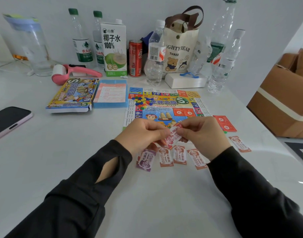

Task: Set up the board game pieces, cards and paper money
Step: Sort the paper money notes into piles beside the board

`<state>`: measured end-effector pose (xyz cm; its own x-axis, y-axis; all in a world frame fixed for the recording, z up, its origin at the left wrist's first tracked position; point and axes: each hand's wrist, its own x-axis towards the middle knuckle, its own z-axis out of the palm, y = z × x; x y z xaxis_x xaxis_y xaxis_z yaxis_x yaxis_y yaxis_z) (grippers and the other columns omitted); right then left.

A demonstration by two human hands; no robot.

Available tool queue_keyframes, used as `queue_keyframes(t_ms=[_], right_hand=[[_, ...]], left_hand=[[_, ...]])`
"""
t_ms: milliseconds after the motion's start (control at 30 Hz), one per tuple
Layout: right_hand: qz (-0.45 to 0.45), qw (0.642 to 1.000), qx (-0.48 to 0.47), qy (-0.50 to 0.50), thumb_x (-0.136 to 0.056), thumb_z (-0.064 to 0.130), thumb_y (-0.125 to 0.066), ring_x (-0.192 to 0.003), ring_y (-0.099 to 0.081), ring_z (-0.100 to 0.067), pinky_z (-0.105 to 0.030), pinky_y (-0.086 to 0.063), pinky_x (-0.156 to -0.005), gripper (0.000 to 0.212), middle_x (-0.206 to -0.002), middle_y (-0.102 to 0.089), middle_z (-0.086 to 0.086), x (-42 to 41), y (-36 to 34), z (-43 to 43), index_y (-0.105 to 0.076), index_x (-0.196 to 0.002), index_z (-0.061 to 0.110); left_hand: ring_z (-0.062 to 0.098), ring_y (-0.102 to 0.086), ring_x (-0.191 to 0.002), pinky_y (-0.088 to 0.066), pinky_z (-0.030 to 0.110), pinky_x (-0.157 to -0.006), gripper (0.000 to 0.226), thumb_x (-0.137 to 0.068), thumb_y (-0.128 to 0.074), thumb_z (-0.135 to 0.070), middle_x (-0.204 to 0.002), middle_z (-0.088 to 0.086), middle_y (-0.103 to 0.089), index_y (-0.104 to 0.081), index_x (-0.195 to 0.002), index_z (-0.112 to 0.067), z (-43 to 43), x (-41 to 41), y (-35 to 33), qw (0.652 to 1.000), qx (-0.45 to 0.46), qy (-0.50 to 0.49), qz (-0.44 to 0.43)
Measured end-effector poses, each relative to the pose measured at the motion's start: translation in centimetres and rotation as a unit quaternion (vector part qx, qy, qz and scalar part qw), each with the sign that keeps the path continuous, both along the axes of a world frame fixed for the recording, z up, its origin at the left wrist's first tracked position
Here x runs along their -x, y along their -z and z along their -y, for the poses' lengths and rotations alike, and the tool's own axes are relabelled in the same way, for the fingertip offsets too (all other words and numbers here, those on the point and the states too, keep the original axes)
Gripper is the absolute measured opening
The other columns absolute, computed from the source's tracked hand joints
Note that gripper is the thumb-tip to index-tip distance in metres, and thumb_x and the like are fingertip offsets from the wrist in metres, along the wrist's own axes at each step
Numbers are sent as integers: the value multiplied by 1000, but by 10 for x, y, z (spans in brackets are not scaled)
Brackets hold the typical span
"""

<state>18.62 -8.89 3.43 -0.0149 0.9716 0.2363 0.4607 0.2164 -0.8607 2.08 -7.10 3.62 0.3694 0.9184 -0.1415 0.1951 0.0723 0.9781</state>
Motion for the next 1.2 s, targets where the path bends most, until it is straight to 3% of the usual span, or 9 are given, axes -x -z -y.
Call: queue_keyframes(t_ms=[133,300,433,533,667,933,1067,1200], right_hand=[[-34,999,-25,12,-81,0,-66,-47,-54,1,-9,-45,-52,21,-51,-62,15,1,1,-1,-67,-71,19],[-44,997,-63,8,-81,3,-65,-61,-58,2,-9,-45,-61,28,-59,-65,20,4,1,0,-67,-69,28],[-45,996,-77,-24,-80,1,-66,-63,-56,-4,-12,-44,-62,34,-62,-63,19,7,2,1,-65,-65,31],[-62,995,-77,-30,-79,-2,-66,-61,-55,-2,-12,-43,-62,39,-61,-62,19,9,3,2,-63,-63,33],[-75,994,-74,-14,-78,-1,-68,-61,-58,0,-11,-46,-61,36,-60,-64,20,10,1,3,-64,-64,32],[-86,995,-41,28,-76,2,-70,-51,-58,3,-8,-45,-53,23,-53,-64,18,9,-2,4,-64,-65,21],[-167,985,26,48,-76,1,-69,-49,-59,-5,-20,-52,-57,18,-55,-66,6,6,-1,2,-65,-67,17],[-210,974,70,48,-75,1,-68,-51,-59,-12,-29,-55,-64,16,-57,-67,1,5,0,0,-65,-68,14]], left_hand=[[13,-69,-63,-54,19,-50,9,-86,-61,-12,-72,3,-73,-68,-81,-14,3,2,-5,998,49,45,13],[21,-71,-77,-57,24,-54,11,-89,-54,-17,-83,6,-74,-64,-94,-12,0,8,-11,992,100,49,62],[24,-71,-80,-56,23,-54,6,-86,-56,-16,-85,8,-73,-60,-88,-11,-1,13,-11,988,106,63,94],[23,-71,-74,-55,21,-52,4,-79,-59,-15,-79,8,-72,-58,-80,-11,-2,14,-11,986,106,68,105],[19,-68,-61,-53,18,-48,21,-62,-67,-22,-76,10,-72,-63,-78,-10,-3,13,-11,992,68,0,107],[16,-67,-59,-54,18,-50,28,-60,-67,-25,-72,9,-72,-67,-82,-8,-2,8,-9,988,57,-39,135],[16,-67,-58,-53,17,-48,21,-62,-67,-18,-66,7,-70,-66,-81,-8,0,7,-10,986,44,-44,153],[15,-67,-55,-53,17,-48,5,-78,-63,-6,-61,5,-69,-66,-78,-10,0,6,-10,987,46,-56,145]])
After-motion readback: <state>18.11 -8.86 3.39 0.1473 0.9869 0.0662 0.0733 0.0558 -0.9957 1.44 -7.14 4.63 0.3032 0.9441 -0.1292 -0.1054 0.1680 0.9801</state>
